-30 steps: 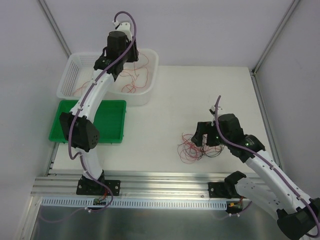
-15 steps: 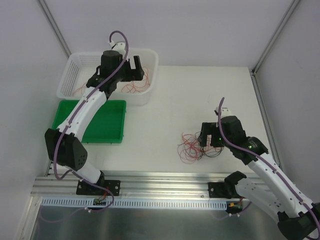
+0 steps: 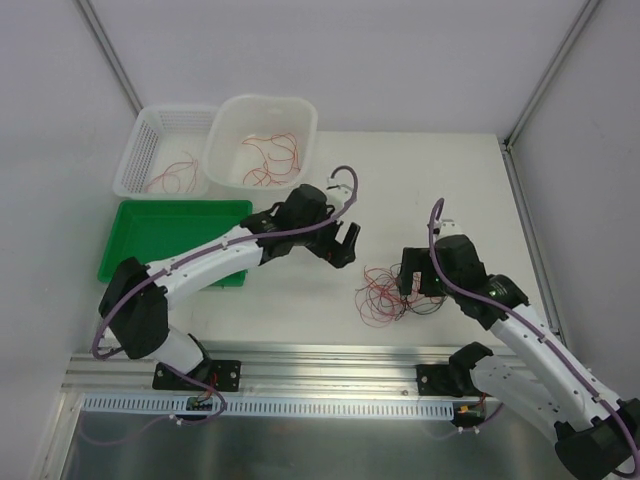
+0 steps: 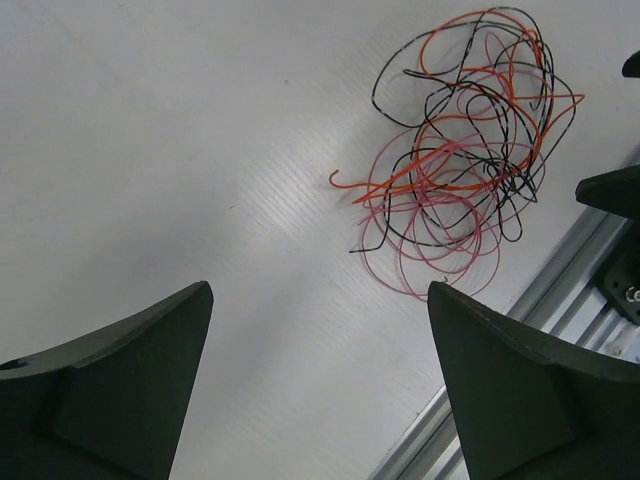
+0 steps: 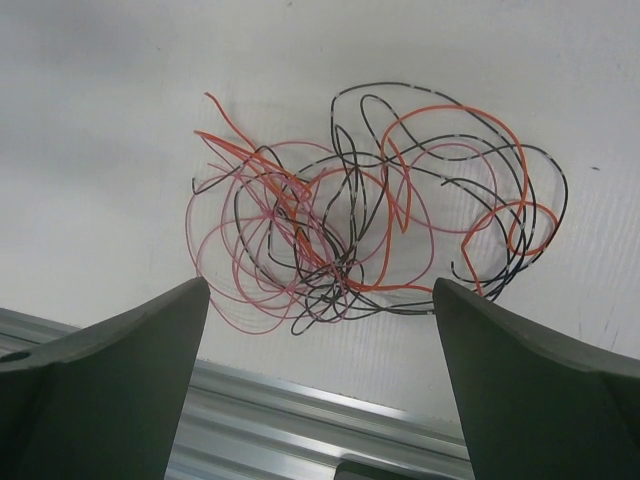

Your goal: Untangle the cables

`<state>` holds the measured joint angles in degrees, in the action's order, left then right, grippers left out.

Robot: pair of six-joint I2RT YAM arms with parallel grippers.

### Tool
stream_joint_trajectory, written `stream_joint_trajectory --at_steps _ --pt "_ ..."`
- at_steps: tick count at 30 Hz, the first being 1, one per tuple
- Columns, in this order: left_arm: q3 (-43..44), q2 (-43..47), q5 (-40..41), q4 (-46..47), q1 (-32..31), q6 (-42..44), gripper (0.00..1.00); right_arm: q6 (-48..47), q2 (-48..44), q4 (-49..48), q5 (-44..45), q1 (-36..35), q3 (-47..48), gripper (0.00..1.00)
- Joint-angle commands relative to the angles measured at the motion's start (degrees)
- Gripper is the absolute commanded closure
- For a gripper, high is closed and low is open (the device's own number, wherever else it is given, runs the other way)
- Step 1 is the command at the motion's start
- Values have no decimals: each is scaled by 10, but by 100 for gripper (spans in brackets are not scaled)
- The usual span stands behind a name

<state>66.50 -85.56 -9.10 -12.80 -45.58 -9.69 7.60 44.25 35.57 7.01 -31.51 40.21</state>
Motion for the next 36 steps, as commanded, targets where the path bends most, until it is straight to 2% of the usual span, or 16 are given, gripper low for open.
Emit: stream_joint_trajectory --at_steps 1,4,10,17,21,22,24,25,30,33,36 --pt "4 -35 1 39 -37 53 11 14 -11 -23 -11 -2 -8 1" --pt "28 -82 -17 46 -57 84 12 22 -18 -23 -19 -2 -16 0" --pt "86 -173 -28 53 -83 123 21 33 -35 -14 -31 -3 -26 0" --pt "141 -251 -29 61 -95 115 31 38 -40 -9 -30 -2 -36 0" --pt "137 -262 -20 72 -96 99 46 44 -21 -30 -37 -3 -50 0" --pt "132 -261 -13 73 -96 98 64 44 -8 -45 -38 -2 -55 0" --pt "113 -252 -6 79 -96 98 83 51 3 -63 -41 -2 -71 1" --pt "106 -247 -4 80 -96 82 99 53 20 -83 -44 -3 -75 1" --pt "57 -207 21 86 -96 61 100 66 71 -148 -53 -3 -104 4" --pt "30 -182 51 87 -95 49 100 67 105 -173 -45 -3 -111 10" --pt "5 -157 87 87 -91 23 100 63 130 -184 -32 -2 -111 28"
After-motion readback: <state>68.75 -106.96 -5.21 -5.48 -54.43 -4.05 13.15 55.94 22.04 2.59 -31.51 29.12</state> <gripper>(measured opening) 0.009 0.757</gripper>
